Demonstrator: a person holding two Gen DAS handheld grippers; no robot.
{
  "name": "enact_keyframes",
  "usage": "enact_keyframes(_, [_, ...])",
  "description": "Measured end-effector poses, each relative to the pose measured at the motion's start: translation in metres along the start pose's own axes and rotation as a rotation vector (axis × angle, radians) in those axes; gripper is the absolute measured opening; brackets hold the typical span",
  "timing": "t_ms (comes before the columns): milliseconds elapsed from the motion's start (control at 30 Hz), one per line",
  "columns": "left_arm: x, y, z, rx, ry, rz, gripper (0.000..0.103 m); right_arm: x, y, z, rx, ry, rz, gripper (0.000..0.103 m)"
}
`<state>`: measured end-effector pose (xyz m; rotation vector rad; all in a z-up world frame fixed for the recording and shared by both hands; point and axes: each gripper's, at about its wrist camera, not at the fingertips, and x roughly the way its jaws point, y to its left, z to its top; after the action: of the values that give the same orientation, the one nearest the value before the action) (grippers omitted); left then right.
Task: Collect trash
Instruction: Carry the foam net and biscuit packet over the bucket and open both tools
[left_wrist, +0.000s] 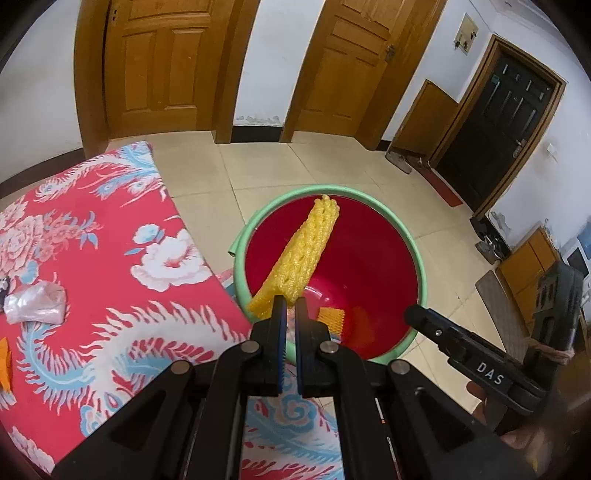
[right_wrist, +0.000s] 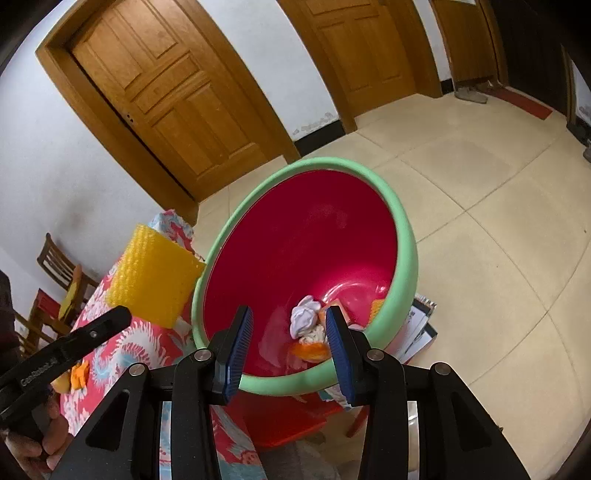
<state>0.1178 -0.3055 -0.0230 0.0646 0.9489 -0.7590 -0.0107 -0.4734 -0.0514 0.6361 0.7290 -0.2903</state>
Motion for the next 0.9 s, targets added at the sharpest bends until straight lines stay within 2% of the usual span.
enact_keyframes(433, [0.020, -0.017, 0.000, 0.065, 0.056, -0.018, 0.003, -0.014, -0.011, 0.001, 0.041, -0.026, -0.012, 0.043])
enact_keyframes(500, [0.022, -0.017, -0.002, 0.063, 0.068, -0.012, 0.014, -0.015, -0.011, 0.000, 0.042, -0.027, -0.012, 0.043])
enact_keyframes(533, [0.022, -0.017, -0.003, 0.061, 0.069, -0.008, 0.023, -0.014, -0.010, 0.001, 0.042, -0.027, -0.013, 0.043])
enact_keyframes(567, [0.022, -0.017, -0.004, 0.058, 0.069, -0.004, 0.028, -0.014, -0.010, 0.000, 0.041, -0.027, -0.011, 0.043])
enact_keyframes(733, [0.017, -0.015, -0.005, 0.044, 0.064, 0.011, 0.029, -0.015, -0.010, 0.000, 0.040, -0.029, -0.008, 0.043])
enact_keyframes(800, [0.013, -0.013, -0.006, 0.041, 0.056, 0.018, 0.032, -0.016, -0.009, -0.001, 0.038, -0.028, -0.006, 0.043])
enact_keyframes(833, [0.011, -0.011, -0.006, 0.040, 0.051, 0.024, 0.037, -0.016, -0.009, -0.001, 0.037, -0.028, -0.006, 0.044])
enact_keyframes(900, [0.006, -0.009, -0.008, 0.039, 0.042, 0.041, 0.047, -0.018, -0.008, -0.002, 0.035, -0.032, -0.005, 0.055])
